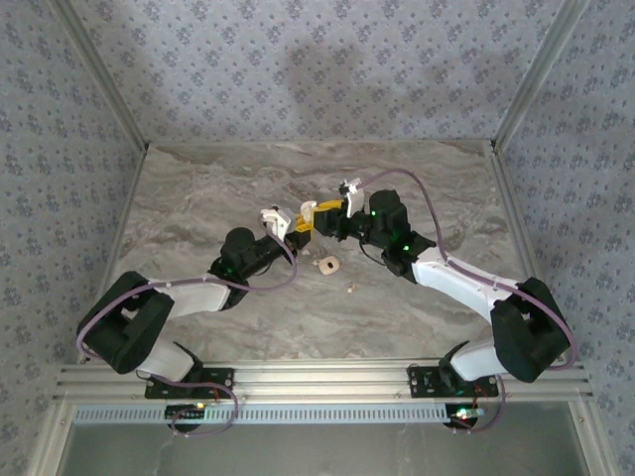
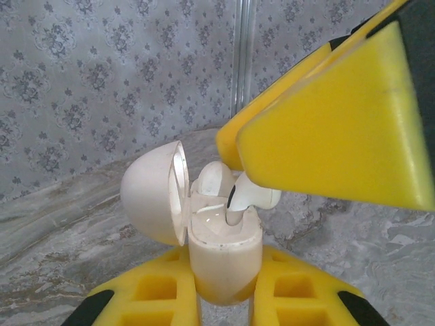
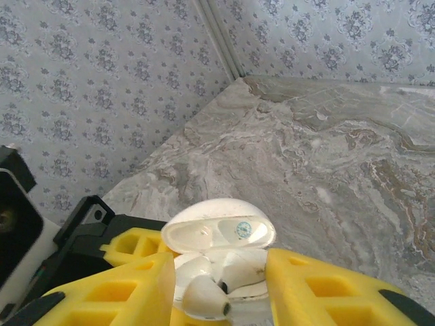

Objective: Insert the wireless bluetooth earbuds into the charging case

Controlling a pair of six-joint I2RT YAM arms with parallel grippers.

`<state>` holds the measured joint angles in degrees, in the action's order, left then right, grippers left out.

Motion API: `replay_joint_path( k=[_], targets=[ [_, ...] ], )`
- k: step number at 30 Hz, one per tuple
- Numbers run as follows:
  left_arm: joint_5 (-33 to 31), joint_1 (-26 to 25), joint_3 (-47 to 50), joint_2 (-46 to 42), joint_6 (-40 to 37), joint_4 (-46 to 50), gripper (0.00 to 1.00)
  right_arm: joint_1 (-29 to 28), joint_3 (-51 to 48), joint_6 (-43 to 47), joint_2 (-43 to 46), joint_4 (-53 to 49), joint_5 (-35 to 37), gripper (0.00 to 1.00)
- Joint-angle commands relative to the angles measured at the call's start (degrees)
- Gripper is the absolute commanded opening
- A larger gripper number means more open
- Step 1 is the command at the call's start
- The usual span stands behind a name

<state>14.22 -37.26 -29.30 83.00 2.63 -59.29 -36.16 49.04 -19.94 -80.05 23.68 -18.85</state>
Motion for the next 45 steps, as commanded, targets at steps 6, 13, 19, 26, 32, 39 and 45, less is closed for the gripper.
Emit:
replay_joint_path(
  k=[6, 13, 19, 26, 32, 39, 45],
  targets=[
    [-0.1, -0.3, 0.3, -2.8, -1.9, -5.0, 0.18, 0.3, 2.0, -0.5, 0.1, -2.9, -2.2, 0.46],
    [-0.2, -0.3, 1.3, -3.2, -2.2, -4.8, 0.18, 2.0, 0.5, 0.0, 3.9, -1.7, -5.3, 0.54],
    [0.9, -0.1, 1.7, -3.2, -2.7, -4.7, 0.18, 3.0, -3.2, 4.2, 7.2, 1.3, -7.5, 0.57],
    [3.6, -0.1, 1.6, -3.2, -3.2, -4.0, 0.18, 4.1, -7.0, 14.8, 10.0, 3.6, -10.5, 0.58],
    [5.1, 0.1, 1.6, -3.4, -3.9, -4.3, 0.18, 5.1, -7.5, 30.9, 8.3, 2.5, -15.2, 0.55],
    [5.6, 0.3, 1.5, -4.0, -4.1, -4.0, 0.18, 5.6, -5.0, 35.8, 5.9, 0.3, -18.5, 0.52],
    [6.2, 0.4, 1.3, -3.5, -3.8, -4.7, 0.18, 5.4, -6.6, 34.7, 6.4, 2.0, -18.4, 0.50]
  ],
)
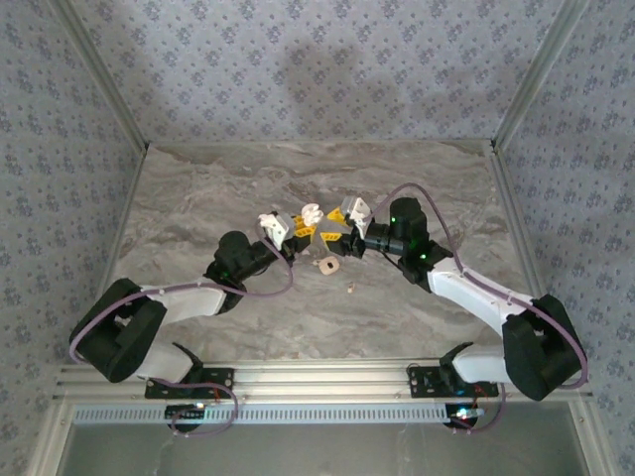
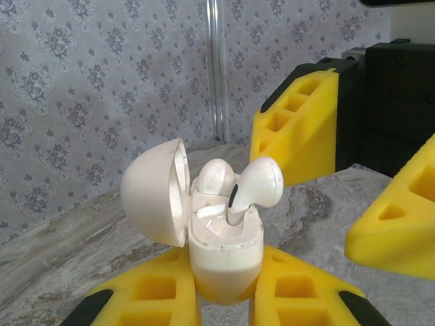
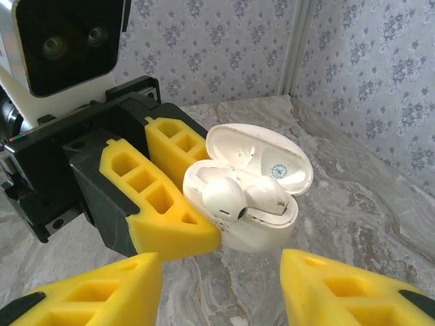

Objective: Insert the wireless bluetooth earbuds into the charging case

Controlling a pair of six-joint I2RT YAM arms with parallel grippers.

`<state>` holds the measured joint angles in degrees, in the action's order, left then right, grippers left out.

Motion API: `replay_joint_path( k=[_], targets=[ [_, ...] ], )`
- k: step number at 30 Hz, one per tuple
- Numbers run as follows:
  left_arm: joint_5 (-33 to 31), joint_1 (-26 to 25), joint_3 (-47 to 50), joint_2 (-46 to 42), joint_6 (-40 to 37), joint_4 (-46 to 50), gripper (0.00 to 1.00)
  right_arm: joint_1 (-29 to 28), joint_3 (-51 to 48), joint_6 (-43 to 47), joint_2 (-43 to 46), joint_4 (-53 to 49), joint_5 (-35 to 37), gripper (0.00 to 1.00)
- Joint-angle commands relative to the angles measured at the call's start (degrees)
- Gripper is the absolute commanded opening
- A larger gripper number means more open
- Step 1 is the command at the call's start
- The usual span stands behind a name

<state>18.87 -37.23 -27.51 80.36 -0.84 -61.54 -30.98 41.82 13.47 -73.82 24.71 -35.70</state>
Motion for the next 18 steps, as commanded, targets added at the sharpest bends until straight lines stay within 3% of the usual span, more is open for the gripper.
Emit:
replay_joint_path(
  k=[1, 18],
  targets=[
    [1.6, 0.3, -0.5, -1.0, -0.2, -2.4, 0.18, 0.2, 0.6, 1.2, 0.3, 0.9, -1.6, 0.50],
    [1.5, 0.6, -0.4, -1.4, -0.3, -1.9, 0.18, 0.2, 1.9, -0.6, 1.7, 2.3, -1.6, 0.38]
  ],
)
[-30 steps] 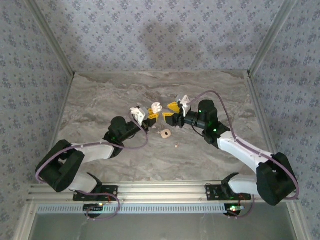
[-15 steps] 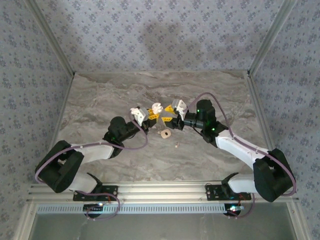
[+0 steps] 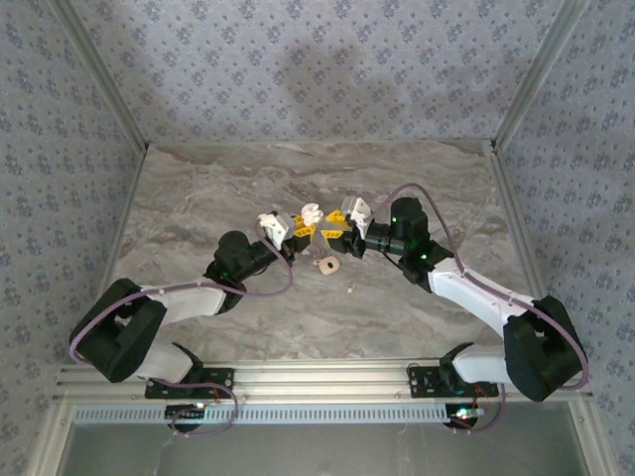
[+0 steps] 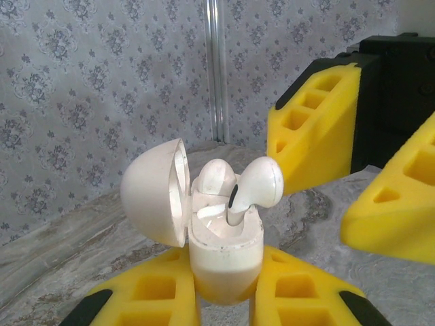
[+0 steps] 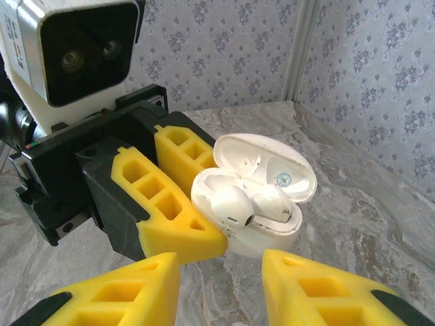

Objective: Insert the wireless bluetooth earbuds into the charging case

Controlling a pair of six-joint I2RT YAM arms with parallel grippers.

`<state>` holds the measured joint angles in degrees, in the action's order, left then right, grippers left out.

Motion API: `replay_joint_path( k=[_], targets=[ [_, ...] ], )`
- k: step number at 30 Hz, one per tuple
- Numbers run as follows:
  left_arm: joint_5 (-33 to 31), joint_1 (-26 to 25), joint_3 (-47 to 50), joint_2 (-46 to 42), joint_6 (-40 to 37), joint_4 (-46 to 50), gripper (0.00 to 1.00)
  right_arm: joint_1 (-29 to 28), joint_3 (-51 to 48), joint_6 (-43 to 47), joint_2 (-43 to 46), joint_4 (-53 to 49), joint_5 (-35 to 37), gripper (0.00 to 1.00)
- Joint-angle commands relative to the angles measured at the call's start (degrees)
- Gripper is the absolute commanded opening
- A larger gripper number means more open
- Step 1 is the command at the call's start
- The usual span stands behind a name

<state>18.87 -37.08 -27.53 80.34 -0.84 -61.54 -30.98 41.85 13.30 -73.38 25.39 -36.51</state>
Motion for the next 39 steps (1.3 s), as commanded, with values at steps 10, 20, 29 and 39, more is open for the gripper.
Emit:
replay_joint_path(
  k=[10, 20, 29, 39],
  targets=[
    [2.0, 0.4, -0.9, -0.9, 0.0, -2.2, 0.18, 0.2, 3.0, -0.4, 0.9, 1.6, -2.0, 0.38],
    [2.2, 0.4, -0.9, -1.0, 0.2, -2.3, 0.18, 0.0, 4.4, -0.1, -0.3, 1.0, -3.5, 0.35],
    [1.9, 0.4, -0.9, -1.0, 0.4, -2.7, 0.18, -0.1, 5.2, 1.0, -0.8, -2.2, -4.3, 0.32],
    [1.9, 0.4, -0.6, -1.3, 0.4, -3.1, 0.18, -0.1, 5.3, 0.6, -2.0, -1.9, -3.3, 0.38]
  ],
)
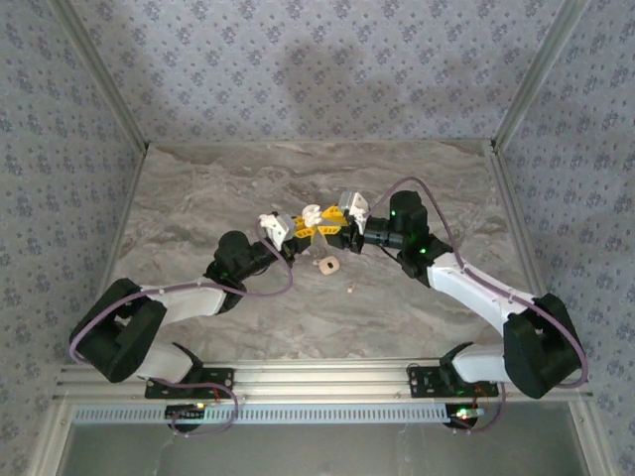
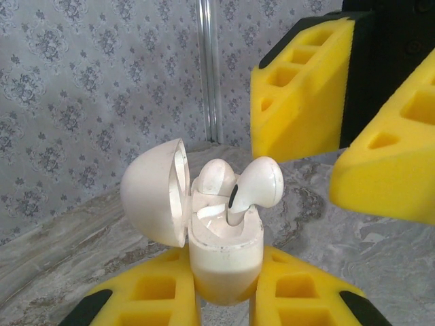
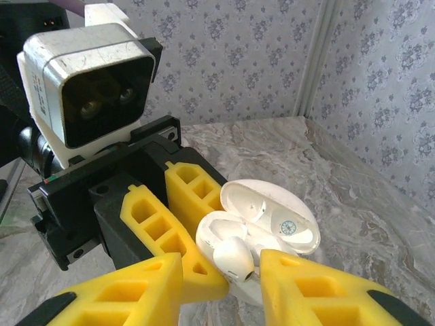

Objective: Insert the wireless bluetooth earbuds into the charging case

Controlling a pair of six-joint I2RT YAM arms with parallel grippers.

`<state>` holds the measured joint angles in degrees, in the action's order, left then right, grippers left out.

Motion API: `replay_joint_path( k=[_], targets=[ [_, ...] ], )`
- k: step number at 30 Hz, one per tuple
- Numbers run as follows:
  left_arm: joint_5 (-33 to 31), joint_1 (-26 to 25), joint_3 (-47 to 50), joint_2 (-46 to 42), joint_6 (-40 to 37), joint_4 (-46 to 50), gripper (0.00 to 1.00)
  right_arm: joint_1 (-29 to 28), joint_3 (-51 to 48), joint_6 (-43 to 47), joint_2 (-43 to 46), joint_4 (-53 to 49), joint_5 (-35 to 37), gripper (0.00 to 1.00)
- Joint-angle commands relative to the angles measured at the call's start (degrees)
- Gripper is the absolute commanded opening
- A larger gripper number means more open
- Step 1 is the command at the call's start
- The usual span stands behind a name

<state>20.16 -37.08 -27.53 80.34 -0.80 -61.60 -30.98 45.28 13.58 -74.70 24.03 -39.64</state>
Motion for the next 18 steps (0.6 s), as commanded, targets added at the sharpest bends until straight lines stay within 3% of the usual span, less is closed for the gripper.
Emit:
replay_joint_path(
  k=[1, 18],
  targets=[
    [0.5, 0.4, -0.6, -1.5, 0.4, -3.0, 0.18, -0.1, 1.9, 0.4, -0.7, -0.7, -0.5, 0.38],
    [-0.2, 0.4, -0.4, -1.9, -0.3, -2.6, 0.18, -0.6, 2.8, 1.0, -0.4, -3.6, -2.3, 0.33]
  ],
)
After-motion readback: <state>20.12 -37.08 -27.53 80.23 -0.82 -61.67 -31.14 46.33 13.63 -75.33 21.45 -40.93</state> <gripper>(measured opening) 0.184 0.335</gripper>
